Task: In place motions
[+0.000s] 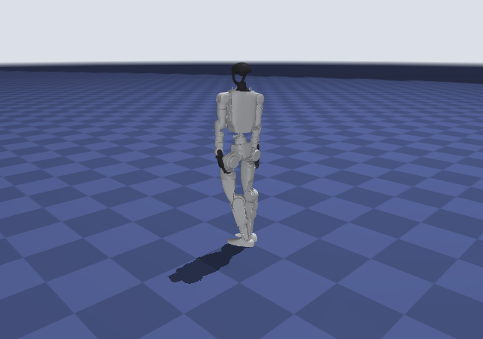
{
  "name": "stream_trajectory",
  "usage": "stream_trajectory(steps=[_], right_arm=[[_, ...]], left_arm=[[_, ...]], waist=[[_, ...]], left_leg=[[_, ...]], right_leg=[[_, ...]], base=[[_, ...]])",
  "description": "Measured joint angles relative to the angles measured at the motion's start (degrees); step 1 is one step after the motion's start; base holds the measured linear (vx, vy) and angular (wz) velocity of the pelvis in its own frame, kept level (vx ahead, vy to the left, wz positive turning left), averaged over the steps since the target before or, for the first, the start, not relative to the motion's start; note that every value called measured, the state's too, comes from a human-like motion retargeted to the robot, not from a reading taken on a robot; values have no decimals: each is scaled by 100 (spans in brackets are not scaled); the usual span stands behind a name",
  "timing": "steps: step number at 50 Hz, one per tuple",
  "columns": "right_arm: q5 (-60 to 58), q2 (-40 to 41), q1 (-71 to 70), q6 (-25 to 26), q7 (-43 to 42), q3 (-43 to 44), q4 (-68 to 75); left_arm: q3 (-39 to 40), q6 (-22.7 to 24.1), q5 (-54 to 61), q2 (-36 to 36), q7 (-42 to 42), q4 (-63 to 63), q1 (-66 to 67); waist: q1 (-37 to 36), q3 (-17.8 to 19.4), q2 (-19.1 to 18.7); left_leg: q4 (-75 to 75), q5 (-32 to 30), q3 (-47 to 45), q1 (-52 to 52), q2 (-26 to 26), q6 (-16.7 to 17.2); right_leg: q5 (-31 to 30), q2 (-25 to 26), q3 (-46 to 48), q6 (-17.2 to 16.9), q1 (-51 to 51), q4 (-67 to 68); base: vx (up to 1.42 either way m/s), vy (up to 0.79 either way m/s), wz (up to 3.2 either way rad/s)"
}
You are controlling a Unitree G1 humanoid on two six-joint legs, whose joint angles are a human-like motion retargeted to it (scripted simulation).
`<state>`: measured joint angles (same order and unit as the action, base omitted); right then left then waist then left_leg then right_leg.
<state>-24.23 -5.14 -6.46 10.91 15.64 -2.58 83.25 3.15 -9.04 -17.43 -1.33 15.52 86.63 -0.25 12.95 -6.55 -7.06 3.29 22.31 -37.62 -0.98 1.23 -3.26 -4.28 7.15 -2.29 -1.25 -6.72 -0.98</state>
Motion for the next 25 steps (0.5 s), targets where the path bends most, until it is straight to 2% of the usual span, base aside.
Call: stream_trajectory(steps=[13, 25], right_arm=[[-162, -89, 162, -52, 92, 175, 88], [-256, 62, 226, -134, 193, -58, -49]], left_arm=[[77, -82, -52, -241, -315, 482, -80], [275, -82, -44, -225, -313, 609, 76]], waist=[[-213, -36, 279], [-315, -77, 444]], left_leg=[[129, -382, 1630, -252, -429, -272], [81, -580, 2199, -263, -634, -379]], right_leg=[[306, -700, 1577, 30, 119, 312], [447, -896, 2269, 47, 348, 315]], base=[[-11, 6, 136], [-3, -1, 61]])
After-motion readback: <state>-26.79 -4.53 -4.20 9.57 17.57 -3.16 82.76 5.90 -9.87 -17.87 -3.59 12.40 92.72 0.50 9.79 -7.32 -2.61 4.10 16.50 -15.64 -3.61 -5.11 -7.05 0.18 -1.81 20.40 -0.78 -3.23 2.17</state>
